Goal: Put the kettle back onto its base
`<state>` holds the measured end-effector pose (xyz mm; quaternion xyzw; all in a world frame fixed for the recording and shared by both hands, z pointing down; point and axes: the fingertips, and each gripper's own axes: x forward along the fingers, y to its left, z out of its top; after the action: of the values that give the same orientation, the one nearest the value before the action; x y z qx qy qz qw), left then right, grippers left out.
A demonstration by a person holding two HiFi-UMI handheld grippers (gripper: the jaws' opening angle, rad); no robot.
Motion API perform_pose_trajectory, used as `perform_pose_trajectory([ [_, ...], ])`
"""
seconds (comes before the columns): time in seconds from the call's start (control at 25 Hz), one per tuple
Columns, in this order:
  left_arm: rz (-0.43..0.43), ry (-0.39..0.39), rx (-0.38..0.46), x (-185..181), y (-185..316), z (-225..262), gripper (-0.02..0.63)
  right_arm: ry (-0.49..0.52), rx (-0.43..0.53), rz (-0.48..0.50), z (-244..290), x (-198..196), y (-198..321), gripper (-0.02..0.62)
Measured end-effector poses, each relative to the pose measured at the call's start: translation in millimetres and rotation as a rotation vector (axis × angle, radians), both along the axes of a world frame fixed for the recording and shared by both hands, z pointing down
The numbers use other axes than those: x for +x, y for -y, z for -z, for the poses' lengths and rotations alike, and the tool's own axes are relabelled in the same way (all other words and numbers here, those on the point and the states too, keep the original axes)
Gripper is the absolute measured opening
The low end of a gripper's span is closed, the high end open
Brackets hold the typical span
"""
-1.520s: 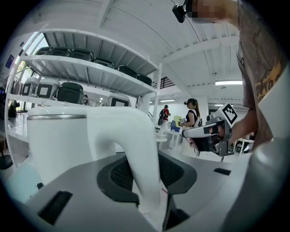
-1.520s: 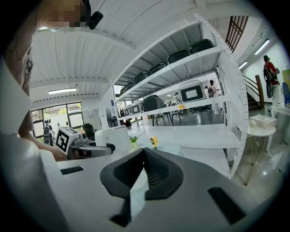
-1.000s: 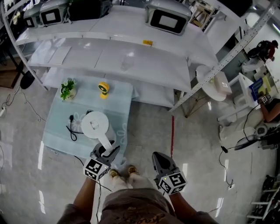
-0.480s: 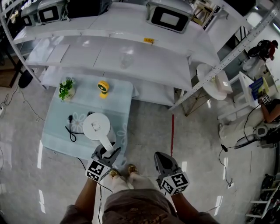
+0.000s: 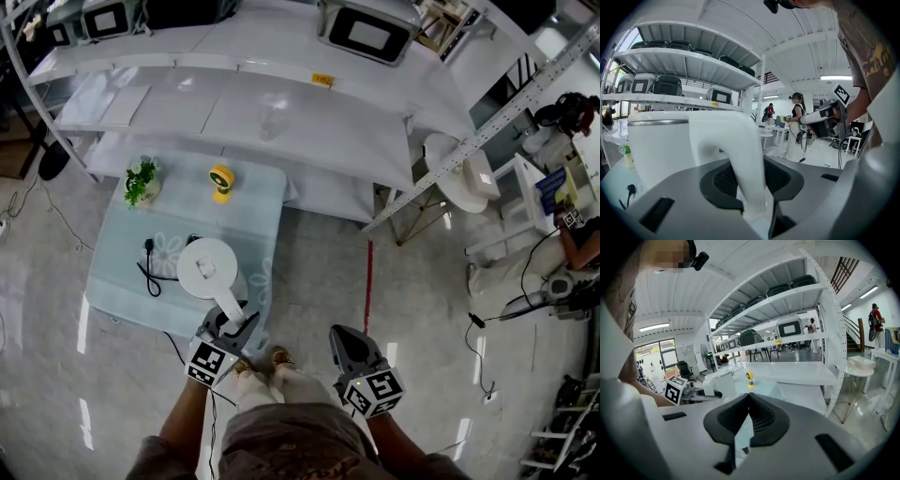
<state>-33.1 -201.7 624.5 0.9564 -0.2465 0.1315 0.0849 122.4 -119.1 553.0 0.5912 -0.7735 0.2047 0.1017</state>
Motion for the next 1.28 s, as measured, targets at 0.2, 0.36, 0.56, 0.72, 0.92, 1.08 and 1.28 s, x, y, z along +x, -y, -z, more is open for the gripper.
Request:
perform_pose_trajectory([
  [0.2,0.0,0.019,0.011,2,-7,-7,0.146,0.003,-0.001,0.01,-3,-2,-2,-0.005],
  [0.36,0.005,0.027,0.016,3,-11,-9,0.146,0.002,-0.011,0.015,-5,-2,-5,-0.005],
  [0.56,0.007,0.035,0.03,6,-14,-14,0.146,0.006,-0.017,0.024,-9,-4,-8,-0.005],
  [0.72,0.012,0.037,0.033,7,-17,-17,0.144,0.009,-0.021,0.027,-11,-5,-11,-0.005],
  [0.92,0.028,0.036,0.034,7,-18,-18,0.144,0.01,-0.025,0.021,-11,-2,-16,-0.005],
  [1.08,0.041,0.025,0.014,8,-20,-20,0.144,0.014,-0.031,0.018,-13,-3,-22,-0.005],
  [1.28,0.055,0.026,-0.008,8,-20,-21,0.144,0.018,-0.029,0.021,-12,-5,-25,-0.005],
])
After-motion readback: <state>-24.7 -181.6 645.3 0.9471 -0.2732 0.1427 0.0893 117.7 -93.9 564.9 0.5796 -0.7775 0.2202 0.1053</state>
